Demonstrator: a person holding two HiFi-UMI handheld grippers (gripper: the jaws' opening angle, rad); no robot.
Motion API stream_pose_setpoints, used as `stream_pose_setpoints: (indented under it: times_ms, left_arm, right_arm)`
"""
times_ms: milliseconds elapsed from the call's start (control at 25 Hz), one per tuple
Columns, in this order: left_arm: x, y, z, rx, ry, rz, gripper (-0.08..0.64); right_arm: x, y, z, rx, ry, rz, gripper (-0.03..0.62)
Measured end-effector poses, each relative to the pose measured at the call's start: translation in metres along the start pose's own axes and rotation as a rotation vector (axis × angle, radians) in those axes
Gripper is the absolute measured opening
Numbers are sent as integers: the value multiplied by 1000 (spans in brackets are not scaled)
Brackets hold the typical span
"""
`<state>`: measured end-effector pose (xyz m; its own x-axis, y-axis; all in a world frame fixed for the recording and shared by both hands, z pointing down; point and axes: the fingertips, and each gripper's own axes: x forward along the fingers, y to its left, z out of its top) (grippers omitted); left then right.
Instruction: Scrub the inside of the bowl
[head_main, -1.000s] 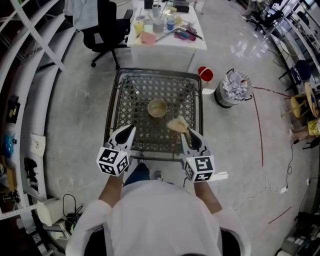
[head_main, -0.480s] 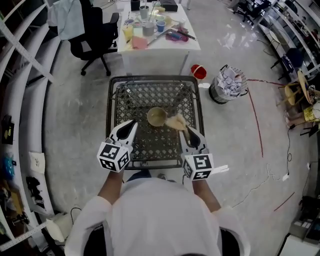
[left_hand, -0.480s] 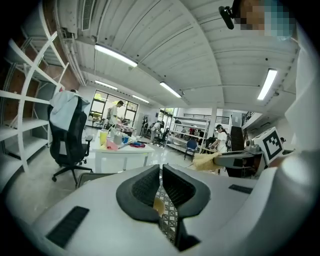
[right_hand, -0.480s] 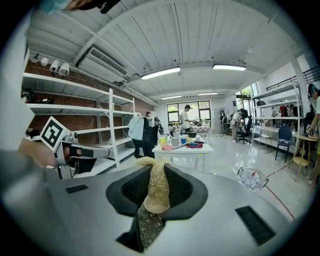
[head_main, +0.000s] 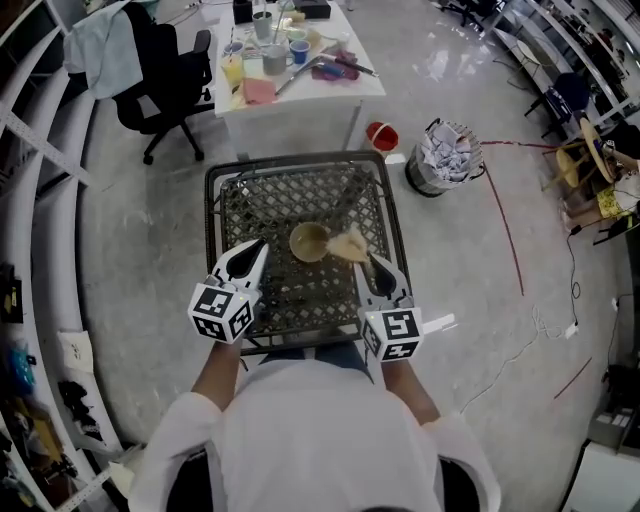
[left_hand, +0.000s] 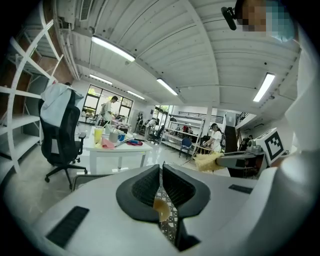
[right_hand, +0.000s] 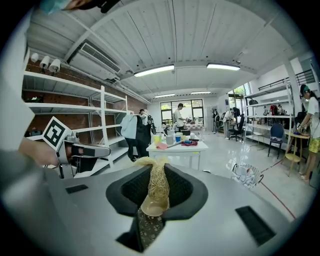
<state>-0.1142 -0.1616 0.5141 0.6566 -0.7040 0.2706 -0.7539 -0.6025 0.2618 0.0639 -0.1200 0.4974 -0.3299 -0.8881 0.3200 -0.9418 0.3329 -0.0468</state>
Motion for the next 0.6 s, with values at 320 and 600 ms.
stream_pose_setpoints:
  times_ms: [320,600]
  left_arm:
    - [23,-3,-2,-22,11,21,43]
    - [39,0,1,-27,13,41,43]
  right_arm:
    - [16,-18,2,-14,22,41,89]
    - [30,-25,10,-24,21,81,89]
